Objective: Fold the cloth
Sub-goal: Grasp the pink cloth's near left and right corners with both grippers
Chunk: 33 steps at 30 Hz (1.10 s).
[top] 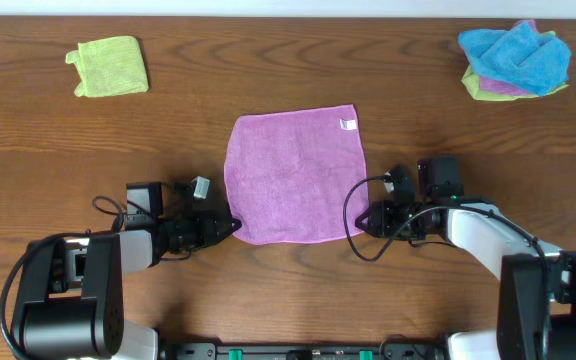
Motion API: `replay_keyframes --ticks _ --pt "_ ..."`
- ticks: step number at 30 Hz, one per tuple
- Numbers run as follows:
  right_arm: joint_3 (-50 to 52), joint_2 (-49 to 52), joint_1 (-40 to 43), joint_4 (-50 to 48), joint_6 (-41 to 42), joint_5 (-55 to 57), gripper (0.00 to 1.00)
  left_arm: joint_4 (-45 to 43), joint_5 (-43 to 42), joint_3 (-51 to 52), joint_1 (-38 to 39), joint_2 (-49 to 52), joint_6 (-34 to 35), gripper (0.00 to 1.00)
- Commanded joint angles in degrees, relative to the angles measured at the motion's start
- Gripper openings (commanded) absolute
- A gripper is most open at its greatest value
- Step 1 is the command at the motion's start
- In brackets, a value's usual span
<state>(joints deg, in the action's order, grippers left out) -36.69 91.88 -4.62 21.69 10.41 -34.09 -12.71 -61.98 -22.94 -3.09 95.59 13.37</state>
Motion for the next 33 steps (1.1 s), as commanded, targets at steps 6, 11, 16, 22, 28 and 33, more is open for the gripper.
replay_keyframes --ticks 6,11,16,22,28,33 --pt "1.95 2.27 0.85 0.59 0.55 10.08 0.15 -0.04 -3.1 -3.32 0.22 0.63 4.26 0.06" --pt "1.11 2.27 0.85 0.83 1.81 8.76 0.02 -0.02 -4.09 -6.19 0.22 0.63 6.1 0.05" --pt "-1.68 2.25 0.85 2.67 1.86 4.96 0.02 -0.02 -4.02 -8.0 0.22 0.63 6.43 0.05" --pt "-8.22 2.25 0.85 8.63 2.4 4.94 0.02 0.0 -3.02 -8.74 0.22 0.63 7.26 0.06" --pt "-11.96 2.25 0.79 10.51 2.45 4.59 0.02 0.02 -1.99 -8.74 0.22 0.63 8.13 0.06" --pt "-13.31 2.25 0.79 10.69 2.58 1.16 0.02 -0.04 -1.92 -8.74 0.22 0.63 9.29 0.06"
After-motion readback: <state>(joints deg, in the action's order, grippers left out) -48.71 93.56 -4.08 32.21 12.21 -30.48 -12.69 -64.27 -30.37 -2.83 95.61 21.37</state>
